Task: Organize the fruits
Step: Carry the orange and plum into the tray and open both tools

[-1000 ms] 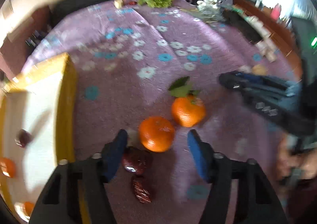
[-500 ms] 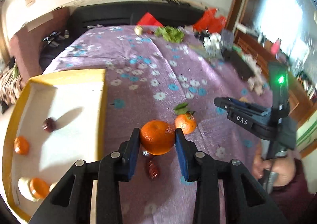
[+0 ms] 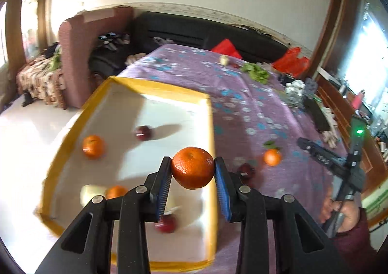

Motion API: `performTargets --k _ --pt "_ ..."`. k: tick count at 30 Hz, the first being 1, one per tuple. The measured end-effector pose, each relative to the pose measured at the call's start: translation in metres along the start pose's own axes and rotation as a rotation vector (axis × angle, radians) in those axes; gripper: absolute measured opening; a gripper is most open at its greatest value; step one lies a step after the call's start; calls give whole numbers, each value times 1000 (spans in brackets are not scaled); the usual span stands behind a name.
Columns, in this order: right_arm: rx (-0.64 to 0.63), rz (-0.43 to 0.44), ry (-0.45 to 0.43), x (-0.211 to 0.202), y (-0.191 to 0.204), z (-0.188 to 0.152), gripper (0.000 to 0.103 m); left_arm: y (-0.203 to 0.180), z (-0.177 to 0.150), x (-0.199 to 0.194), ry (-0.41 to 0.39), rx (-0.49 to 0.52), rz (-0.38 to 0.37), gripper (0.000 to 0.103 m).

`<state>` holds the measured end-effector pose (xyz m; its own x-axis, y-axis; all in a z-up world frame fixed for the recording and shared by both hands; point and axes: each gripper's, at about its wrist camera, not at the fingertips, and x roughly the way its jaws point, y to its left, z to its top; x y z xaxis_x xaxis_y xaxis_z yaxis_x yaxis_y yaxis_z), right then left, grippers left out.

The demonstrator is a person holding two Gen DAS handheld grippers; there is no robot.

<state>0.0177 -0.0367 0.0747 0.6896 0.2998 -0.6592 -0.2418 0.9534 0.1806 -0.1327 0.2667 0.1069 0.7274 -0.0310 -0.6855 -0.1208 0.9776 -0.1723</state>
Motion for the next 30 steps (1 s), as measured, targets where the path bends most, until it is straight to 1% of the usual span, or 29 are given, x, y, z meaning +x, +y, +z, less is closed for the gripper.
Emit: performTargets --k 3,6,10,14,16,18,22,24,28,29,30 --pt "-47 20 -15 -10 26 1 34 27 -8 -9 -2 -32 39 34" --pt "-83 90 -8 -21 62 -1 34 54 -14 -15 -13 -70 80 34" --pt "-176 207 13 -29 128 -6 34 91 -21 -20 -37 -117 152 34" --pt "-278 301 59 -27 191 -20 34 125 -27 -18 -31 -190 154 34" --pt "-319 326 84 -23 216 -27 34 137 -30 -15 -25 -218 146 34" --pt "-346 341 103 -19 232 -32 34 145 -33 -13 -19 -234 142 34" --pt "-402 338 154 -7 255 -46 34 160 -38 -9 -8 -273 141 35" --pt "-429 309 172 1 260 -53 34 163 -40 -9 -5 -283 120 35" --pt "-460 247 191 14 266 -60 34 160 -40 -10 -4 -289 122 36" --pt "-463 230 189 17 267 -60 35 159 -40 -10 1 -298 118 37" --pt "-463 223 182 17 267 -59 35 159 -40 -11 1 -306 110 44"
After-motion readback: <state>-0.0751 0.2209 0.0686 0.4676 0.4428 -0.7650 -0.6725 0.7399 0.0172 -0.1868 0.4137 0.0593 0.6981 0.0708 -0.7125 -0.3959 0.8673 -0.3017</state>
